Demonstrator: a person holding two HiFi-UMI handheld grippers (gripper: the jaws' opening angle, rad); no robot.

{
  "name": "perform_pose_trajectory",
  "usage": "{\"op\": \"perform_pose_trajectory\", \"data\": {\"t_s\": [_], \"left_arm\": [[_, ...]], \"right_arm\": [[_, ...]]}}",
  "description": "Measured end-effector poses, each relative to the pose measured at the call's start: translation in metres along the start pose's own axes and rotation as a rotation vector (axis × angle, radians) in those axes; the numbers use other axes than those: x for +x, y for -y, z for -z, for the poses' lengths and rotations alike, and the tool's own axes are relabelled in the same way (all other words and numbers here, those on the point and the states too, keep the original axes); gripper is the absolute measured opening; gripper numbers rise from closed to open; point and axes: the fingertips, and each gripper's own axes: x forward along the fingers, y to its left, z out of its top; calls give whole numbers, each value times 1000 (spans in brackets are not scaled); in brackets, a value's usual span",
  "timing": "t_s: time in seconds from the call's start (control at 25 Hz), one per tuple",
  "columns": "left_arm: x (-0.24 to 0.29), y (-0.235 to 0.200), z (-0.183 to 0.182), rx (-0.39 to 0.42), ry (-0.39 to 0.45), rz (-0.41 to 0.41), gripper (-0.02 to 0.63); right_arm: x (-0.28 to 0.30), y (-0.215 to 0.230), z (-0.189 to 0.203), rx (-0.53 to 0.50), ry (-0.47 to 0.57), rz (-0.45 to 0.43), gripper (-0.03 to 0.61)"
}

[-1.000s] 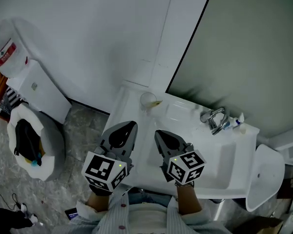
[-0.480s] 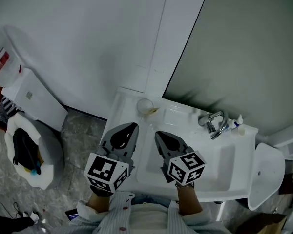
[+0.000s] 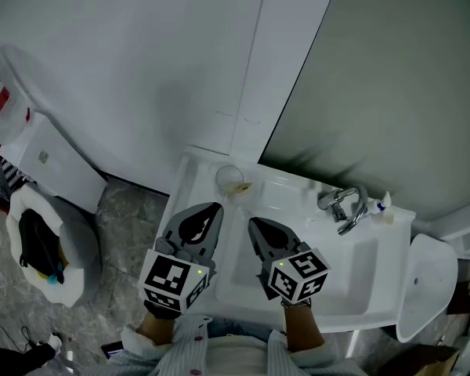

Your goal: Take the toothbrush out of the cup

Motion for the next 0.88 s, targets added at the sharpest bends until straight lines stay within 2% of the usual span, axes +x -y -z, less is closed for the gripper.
{"op": "perform_pose_trajectory", "data": {"t_s": [0.8,0.88], "left_arm": [[40,-18,37,16,-90,-21,25],[45,-19,42,17,-98,-19,47]], "right_arm": [[17,25,19,67,-47,-1,11],[19,27,22,75,-52,-1,11]]}}
